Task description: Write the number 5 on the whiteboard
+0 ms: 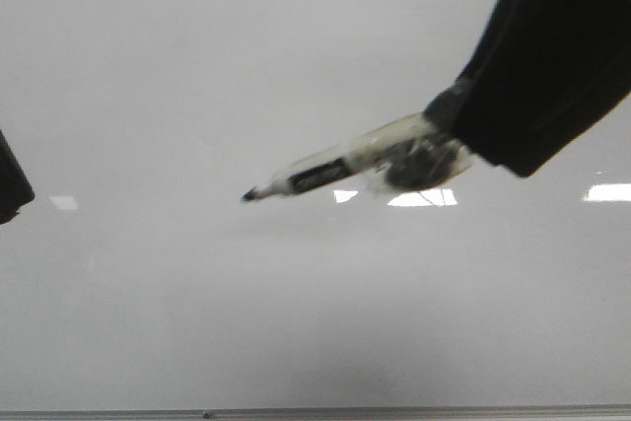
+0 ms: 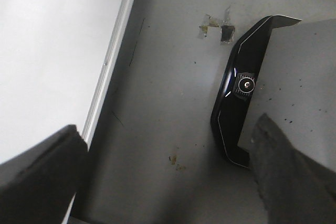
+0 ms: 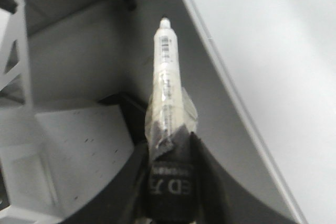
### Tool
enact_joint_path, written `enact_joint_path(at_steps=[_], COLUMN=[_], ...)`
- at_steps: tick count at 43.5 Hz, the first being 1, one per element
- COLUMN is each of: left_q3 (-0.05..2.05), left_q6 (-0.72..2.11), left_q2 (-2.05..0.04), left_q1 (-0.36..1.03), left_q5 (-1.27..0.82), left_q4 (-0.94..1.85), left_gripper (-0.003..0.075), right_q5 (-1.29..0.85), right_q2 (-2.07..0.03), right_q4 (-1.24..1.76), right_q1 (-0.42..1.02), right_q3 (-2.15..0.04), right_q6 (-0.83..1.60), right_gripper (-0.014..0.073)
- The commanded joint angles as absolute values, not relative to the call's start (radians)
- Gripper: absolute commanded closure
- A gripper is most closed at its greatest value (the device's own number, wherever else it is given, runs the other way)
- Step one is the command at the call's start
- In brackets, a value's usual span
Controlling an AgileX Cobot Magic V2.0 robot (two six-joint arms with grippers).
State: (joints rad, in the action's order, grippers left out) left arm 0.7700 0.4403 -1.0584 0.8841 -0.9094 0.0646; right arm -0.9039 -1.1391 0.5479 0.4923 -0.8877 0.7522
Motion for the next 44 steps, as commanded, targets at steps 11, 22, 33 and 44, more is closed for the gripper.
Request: enact_joint_path(at_steps=[11,22,33,44], left_q3=[0.800,0.800,0.800,0.800], left_q6=[0.429,0.429,0.429,0.429], left_q2=[-1.040,-1.040,-1.040,-1.040], left_q1=[0.890,0.890,0.890,0.890], left_q5=[-0.872,-0.872,-0.863,-0.863], left_q4=[0.073,0.073,0.073,0.073], left_gripper=[0.0610,0.0741,0.0741,0.0741], right_q5=[-0.498,-0.481,-0.423,-0.411], right_q2=[-0.926,-0.926,-1.019,-1.220], right_q4=[0.581,0.581,0.598,0.605], right_q1=[0.316,0.316,0.316,0.316], right_q3=[-0.807,-0.807,-0.884,-1.093], right_q6=[0.705,0.705,0.647,0.645], right_gripper=[0.0657,0.0657,0.0657,0.0657])
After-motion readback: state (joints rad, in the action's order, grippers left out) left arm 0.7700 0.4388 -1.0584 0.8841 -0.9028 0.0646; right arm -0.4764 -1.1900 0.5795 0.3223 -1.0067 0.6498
